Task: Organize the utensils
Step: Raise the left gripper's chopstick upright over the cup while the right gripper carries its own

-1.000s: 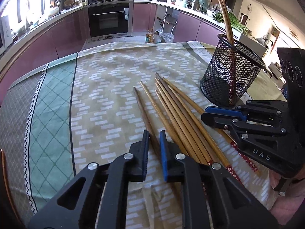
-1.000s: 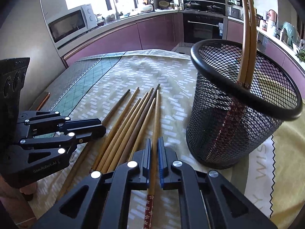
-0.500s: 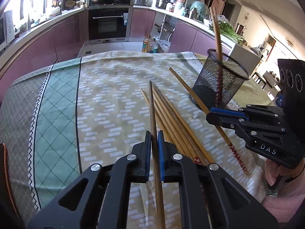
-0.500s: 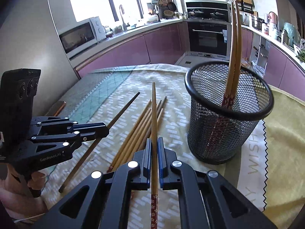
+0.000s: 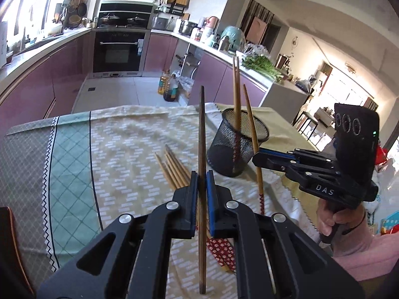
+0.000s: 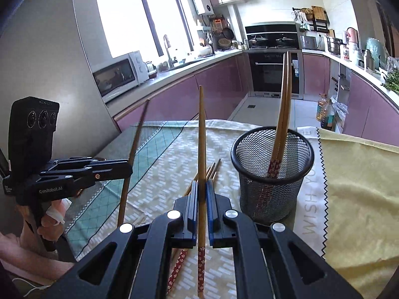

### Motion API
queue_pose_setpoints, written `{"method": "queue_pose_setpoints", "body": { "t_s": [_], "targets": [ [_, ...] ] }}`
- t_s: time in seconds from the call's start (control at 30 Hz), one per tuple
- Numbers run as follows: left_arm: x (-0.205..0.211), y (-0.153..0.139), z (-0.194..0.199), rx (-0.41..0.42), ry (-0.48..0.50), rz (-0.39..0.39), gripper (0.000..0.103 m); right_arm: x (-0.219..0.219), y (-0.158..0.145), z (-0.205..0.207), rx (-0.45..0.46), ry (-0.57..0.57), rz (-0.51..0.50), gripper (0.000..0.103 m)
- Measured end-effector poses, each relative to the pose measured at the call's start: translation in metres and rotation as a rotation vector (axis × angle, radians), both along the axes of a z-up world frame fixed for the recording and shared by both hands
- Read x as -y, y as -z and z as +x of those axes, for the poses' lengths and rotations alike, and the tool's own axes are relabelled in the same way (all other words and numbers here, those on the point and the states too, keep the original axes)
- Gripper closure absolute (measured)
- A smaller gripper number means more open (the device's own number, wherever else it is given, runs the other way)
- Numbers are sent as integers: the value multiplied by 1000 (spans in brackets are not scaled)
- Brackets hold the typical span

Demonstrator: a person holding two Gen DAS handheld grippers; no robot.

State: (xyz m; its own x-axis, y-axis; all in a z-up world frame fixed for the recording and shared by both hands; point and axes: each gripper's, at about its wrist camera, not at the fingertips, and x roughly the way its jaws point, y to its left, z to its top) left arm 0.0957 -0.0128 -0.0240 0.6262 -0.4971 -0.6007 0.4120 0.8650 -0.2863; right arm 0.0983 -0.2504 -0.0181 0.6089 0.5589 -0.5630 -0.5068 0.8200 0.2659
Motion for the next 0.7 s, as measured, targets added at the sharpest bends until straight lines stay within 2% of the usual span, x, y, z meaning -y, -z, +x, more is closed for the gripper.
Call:
{"method": "queue_pose_setpoints", "body": {
  "t_s": [0.33, 0.7],
  "targets": [
    [-2, -30, -12, 69, 27, -50, 95, 22, -15, -5, 55, 25, 50, 98],
    [10, -61, 5, 136, 47, -108, 96, 39, -42, -3, 127, 39, 86, 98]
  ]
}}
